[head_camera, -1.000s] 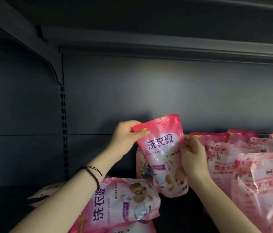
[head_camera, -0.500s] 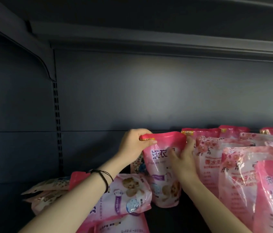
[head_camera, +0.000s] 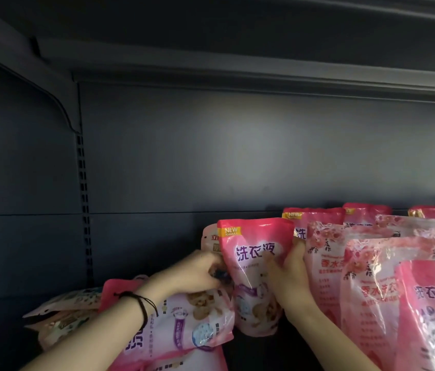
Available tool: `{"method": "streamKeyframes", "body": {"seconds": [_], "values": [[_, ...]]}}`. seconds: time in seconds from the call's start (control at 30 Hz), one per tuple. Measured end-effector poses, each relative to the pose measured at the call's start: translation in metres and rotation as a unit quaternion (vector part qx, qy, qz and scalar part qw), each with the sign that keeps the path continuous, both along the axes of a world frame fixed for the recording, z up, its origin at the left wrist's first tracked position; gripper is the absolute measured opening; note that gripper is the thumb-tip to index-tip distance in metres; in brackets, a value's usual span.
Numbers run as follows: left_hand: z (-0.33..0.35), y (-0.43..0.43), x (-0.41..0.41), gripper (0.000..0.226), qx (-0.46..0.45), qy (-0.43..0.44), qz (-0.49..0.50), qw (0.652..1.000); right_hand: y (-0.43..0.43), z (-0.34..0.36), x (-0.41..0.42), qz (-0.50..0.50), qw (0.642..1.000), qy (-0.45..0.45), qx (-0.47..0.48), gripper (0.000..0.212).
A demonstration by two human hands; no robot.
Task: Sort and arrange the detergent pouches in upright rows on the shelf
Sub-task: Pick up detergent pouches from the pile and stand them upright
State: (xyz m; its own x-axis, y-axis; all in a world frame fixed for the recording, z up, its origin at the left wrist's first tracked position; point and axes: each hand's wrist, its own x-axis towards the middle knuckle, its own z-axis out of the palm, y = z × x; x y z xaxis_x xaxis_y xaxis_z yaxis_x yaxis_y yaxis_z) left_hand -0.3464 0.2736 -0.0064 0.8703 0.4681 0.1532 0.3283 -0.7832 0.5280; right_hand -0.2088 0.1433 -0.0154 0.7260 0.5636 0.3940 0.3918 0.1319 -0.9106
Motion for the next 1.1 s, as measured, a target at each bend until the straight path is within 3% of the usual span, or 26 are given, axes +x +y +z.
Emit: {"method": "streamKeyframes", "body": {"seconds": [0.03, 0.1, 0.2, 0.27, 0.37, 0.5, 0.67, 0.77, 0.93, 1.1], "values": [[-0.003, 0.001, 0.000, 0.028, 0.055, 0.040, -0.007, 0.998, -0.001, -0.001, 0.000, -0.007, 1.000, -0.007, 0.005, 0.044], [-0.008, 0.003, 0.003, 0.032, 0.076, 0.111, -0.026, 0.991, -0.003, 0.001, 0.000, 0.001, 0.999, -0.024, 0.023, 0.036], [-0.010, 0.007, 0.004, 0.037, 0.052, 0.182, -0.022, 0.982, -0.005, 0.006, -0.003, 0.037, 0.995, -0.084, 0.047, 0.062], [-0.009, 0.010, 0.000, 0.041, 0.030, 0.189, -0.026, 0.981, -0.006, 0.009, -0.008, 0.020, 0.982, -0.187, 0.028, 0.082], [-0.008, 0.013, -0.005, 0.041, 0.016, 0.188, -0.033, 0.982, -0.006, 0.019, -0.014, -0.050, 0.924, -0.380, -0.001, 0.096], [-0.009, 0.015, -0.006, 0.042, 0.023, 0.198, -0.038, 0.979, 0.002, 0.045, -0.015, -0.104, 0.834, -0.534, -0.092, 0.079], [-0.016, 0.019, -0.015, 0.046, 0.011, 0.193, -0.039, 0.980, 0.013, 0.067, -0.008, -0.072, 0.849, -0.486, -0.195, 0.038], [-0.017, 0.019, -0.021, 0.046, 0.013, 0.180, -0.042, 0.983, 0.015, 0.067, -0.008, -0.074, 0.841, -0.486, -0.226, 0.031], [-0.018, 0.018, -0.042, 0.016, 0.009, 0.169, -0.023, 0.985, 0.016, 0.067, -0.008, -0.085, 0.847, -0.483, -0.203, 0.015], [-0.016, 0.015, -0.071, 0.017, -0.008, 0.150, -0.007, 0.989, 0.023, 0.074, -0.009, -0.087, 0.853, -0.473, -0.203, 0.013]]}}
